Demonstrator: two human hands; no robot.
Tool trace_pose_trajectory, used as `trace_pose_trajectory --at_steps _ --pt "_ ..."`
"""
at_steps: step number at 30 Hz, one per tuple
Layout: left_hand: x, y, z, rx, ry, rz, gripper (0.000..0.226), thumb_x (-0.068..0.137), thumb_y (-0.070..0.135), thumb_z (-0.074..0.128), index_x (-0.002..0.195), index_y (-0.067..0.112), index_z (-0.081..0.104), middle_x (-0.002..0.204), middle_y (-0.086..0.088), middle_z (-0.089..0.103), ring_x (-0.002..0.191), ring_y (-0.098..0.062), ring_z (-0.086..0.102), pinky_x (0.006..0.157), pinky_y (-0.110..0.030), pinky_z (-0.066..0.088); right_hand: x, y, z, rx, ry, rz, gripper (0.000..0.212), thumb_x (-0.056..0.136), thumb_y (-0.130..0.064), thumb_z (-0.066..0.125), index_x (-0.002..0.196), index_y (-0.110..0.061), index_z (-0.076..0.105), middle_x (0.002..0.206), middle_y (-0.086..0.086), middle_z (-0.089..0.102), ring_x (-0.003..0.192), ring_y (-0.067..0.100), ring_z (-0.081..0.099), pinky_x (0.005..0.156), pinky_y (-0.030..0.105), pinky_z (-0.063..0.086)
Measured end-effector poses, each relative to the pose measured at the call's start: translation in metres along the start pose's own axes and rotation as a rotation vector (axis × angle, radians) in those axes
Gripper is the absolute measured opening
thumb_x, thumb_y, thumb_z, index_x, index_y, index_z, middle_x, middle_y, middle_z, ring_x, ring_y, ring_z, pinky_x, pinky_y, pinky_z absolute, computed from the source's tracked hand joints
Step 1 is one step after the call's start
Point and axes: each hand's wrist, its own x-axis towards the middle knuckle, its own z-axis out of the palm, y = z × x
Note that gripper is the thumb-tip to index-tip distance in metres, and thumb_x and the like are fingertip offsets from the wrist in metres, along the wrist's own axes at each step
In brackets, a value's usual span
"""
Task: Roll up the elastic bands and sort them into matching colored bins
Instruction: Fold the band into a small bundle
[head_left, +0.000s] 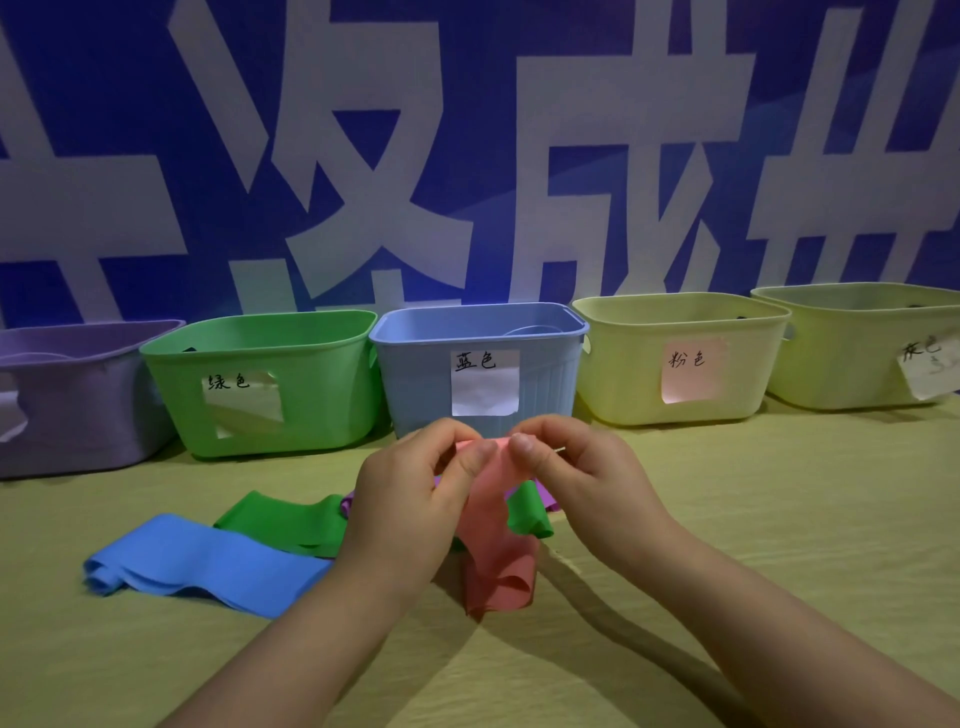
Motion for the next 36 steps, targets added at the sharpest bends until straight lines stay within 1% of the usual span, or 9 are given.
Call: trace_pose_trajectory --at_steps 1,5,12,16,19,21,24,29,36 --pt "0.0002 -0.0009 -0.0001 -0.003 -0.001 -0.008 0.022 0.079 0.042 0.052 0.071 0.024 0.062 0.060 0.010 0.058 0.058 -0.005 0.052 0.055 -0.025 0.038 0.0001 -0.0012 -0.0005 0.022 -0.009 0.000 0.004 0.083 -0.039 0.060 0.079 -0.040 0.061 0.076 -0.021 0.064 0.071 0.001 0.060 0.061 0.022 0.047" --pt "0.0004 -0.0008 0.0005 -0.042 -0.033 -0.029 0.034 0.079 0.052 0.048 0.067 0.023 0.061 0.061 0.005 0.060 0.058 -0.010 0.053 0.056 -0.027 0.039 -0.0007 -0.0012 -0.0014 -0.018 -0.006 -0.083 0.023 0.079 -0.028 0.070 0.084 -0.046 0.057 0.083 -0.029 0.061 0.076 0.000 0.059 0.061 0.017 0.048" --pt "-0.0019 0.0040 0.0026 -0.147 -0.076 -0.068 0.015 0.074 0.040 0.060 0.087 0.033 0.060 0.079 0.018 0.065 0.072 -0.001 0.059 0.065 -0.021 0.047 0.0017 0.0021 -0.0024 -0.084 0.028 -0.103 0.011 0.079 -0.033 0.058 0.074 -0.043 0.058 0.076 -0.028 0.062 0.071 -0.003 0.057 0.061 0.012 0.042" --pt "-0.0024 0.0040 0.0024 -0.095 -0.060 -0.015 0.008 0.075 0.032 0.060 0.083 0.032 0.060 0.076 0.016 0.065 0.070 -0.002 0.060 0.067 -0.028 0.049 0.0011 0.0026 -0.0033 -0.062 -0.019 -0.058 0.019 0.088 -0.026 0.059 0.074 -0.039 0.060 0.067 -0.028 0.061 0.065 -0.005 0.055 0.057 0.010 0.039" --pt "-0.0021 0.0025 0.0020 -0.108 -0.050 -0.037 0.009 0.077 0.037 0.058 0.080 0.030 0.062 0.072 0.014 0.065 0.067 -0.002 0.059 0.063 -0.027 0.048 0.0008 0.0012 -0.0029 -0.019 -0.007 -0.055 0.011 0.082 -0.035 0.064 0.081 -0.045 0.059 0.078 -0.027 0.062 0.071 -0.002 0.057 0.060 0.016 0.047" --pt "-0.0012 0.0014 0.0015 -0.116 -0.045 -0.054 0.013 0.078 0.039 0.055 0.080 0.029 0.064 0.070 0.009 0.065 0.065 -0.007 0.058 0.060 -0.031 0.046 0.0000 0.0003 -0.0029 -0.030 0.002 -0.084 0.023 0.081 -0.027 0.068 0.085 -0.048 0.057 0.086 -0.026 0.061 0.078 0.000 0.058 0.066 0.021 0.051" --pt "-0.0004 0.0005 0.0010 -0.117 -0.089 -0.062 0.018 0.081 0.039 0.051 0.084 0.027 0.064 0.072 0.006 0.065 0.070 -0.013 0.060 0.065 -0.039 0.048 -0.0003 -0.0014 -0.0043 -0.081 0.010 -0.116 0.025 0.082 -0.018 0.067 0.080 -0.042 0.059 0.085 -0.025 0.064 0.079 0.000 0.059 0.065 0.015 0.048" --pt "-0.0025 0.0029 0.0040 -0.088 -0.128 -0.035 0.017 0.073 0.035 0.060 0.091 0.035 0.059 0.083 0.016 0.064 0.076 -0.002 0.060 0.072 -0.027 0.049 0.0001 -0.0028 -0.0062 -0.062 0.042 -0.065 0.022 0.083 -0.022 0.065 0.072 -0.039 0.059 0.067 -0.028 0.062 0.066 -0.007 0.057 0.056 0.009 0.042" --pt "-0.0002 0.0006 0.0032 -0.076 -0.077 -0.027 0.016 0.077 0.033 0.056 0.084 0.025 0.067 0.075 0.012 0.065 0.071 -0.003 0.059 0.064 -0.023 0.046 0.0001 -0.0025 -0.0050 -0.126 0.063 -0.122 0.019 0.082 -0.030 0.067 0.075 -0.045 0.058 0.079 -0.024 0.063 0.073 -0.002 0.057 0.063 0.013 0.044"
